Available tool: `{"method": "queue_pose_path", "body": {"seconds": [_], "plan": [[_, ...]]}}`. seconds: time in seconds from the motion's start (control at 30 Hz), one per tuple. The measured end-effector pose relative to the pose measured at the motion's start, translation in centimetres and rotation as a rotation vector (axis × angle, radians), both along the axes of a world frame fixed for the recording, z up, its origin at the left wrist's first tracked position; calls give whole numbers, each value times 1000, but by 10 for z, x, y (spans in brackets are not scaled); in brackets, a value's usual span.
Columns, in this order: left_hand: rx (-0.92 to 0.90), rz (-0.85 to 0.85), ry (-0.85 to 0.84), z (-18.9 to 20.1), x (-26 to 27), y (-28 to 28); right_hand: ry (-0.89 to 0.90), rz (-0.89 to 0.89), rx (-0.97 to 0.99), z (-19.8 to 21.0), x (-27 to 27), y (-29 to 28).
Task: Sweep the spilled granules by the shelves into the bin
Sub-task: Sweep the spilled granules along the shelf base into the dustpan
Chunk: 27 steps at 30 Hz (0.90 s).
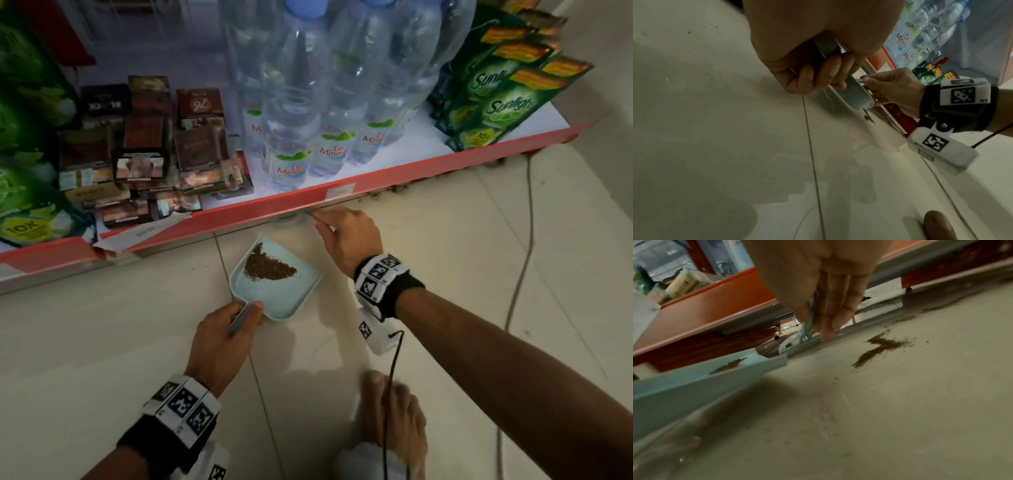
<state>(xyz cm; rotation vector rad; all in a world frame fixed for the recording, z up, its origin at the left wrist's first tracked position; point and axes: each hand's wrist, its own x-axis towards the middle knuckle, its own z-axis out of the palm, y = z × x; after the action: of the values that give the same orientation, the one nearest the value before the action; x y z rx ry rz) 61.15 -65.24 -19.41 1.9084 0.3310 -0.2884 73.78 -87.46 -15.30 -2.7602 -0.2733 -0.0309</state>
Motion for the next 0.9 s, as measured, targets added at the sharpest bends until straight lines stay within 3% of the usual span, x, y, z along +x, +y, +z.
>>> {"method": "queue_pose_path", "body": {"seconds": [0.17,0.27,0.47,0.63,0.8,0.9], "plan": [[-10,43,-29,7,0,-10,79,143,-152,14,-14,-62],[-55,55,-22,9,-1,-12,6,141,-90,31,-24,-87],[-56,-16,-42,6,8,-11,-70,111,161,35,-8,-34],[7,-88,-58,7,12,9,83,74,-54,24,8,10],[2,-125,-39,11,10,25,137,-8,-249,38,-8,-12],[8,-169,-50,16,9,33,80,-73,-240,52,-20,-32]]}}
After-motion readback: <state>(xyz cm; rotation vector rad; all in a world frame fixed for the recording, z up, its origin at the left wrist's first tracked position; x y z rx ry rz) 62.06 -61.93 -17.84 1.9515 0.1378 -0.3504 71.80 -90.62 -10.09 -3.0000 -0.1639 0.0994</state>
